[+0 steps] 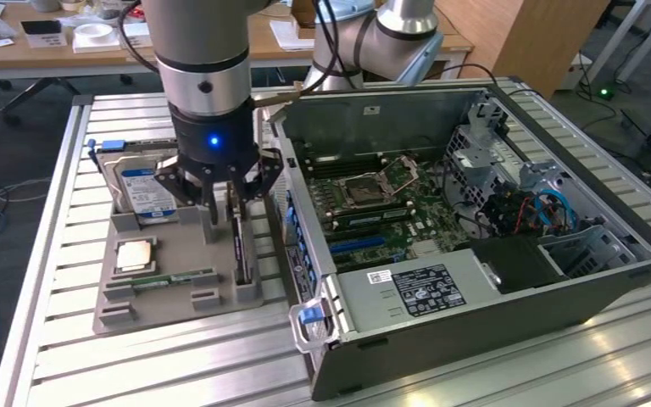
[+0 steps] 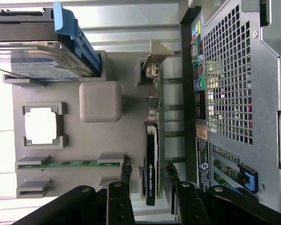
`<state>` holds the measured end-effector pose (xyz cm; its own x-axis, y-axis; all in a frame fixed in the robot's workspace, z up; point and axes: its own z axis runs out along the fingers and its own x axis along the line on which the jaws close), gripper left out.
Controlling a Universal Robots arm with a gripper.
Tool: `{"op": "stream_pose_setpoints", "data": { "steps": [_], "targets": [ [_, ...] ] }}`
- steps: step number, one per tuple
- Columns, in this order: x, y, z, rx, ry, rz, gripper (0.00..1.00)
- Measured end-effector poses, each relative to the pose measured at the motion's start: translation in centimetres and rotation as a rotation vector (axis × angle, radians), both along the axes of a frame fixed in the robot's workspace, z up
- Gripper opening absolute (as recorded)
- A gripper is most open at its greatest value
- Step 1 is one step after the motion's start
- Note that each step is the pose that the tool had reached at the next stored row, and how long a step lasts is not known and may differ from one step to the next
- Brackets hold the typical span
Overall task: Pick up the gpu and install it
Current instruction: 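Pick up the gpu and move the gpu toward the slot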
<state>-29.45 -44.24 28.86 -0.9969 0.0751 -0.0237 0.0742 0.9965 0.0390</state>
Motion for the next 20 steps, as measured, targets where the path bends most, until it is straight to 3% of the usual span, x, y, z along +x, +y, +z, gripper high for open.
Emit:
{"op": "stream_pose_setpoints", "data": {
  "steps": [8,20],
  "targets": [
    [0.1,0.00,-1.44,0.0001,-0.0001,0.000,0.42],
    [0.6,0.16,-2.55,0.0000,-0.0001,0.000,0.42]
  ]
}}
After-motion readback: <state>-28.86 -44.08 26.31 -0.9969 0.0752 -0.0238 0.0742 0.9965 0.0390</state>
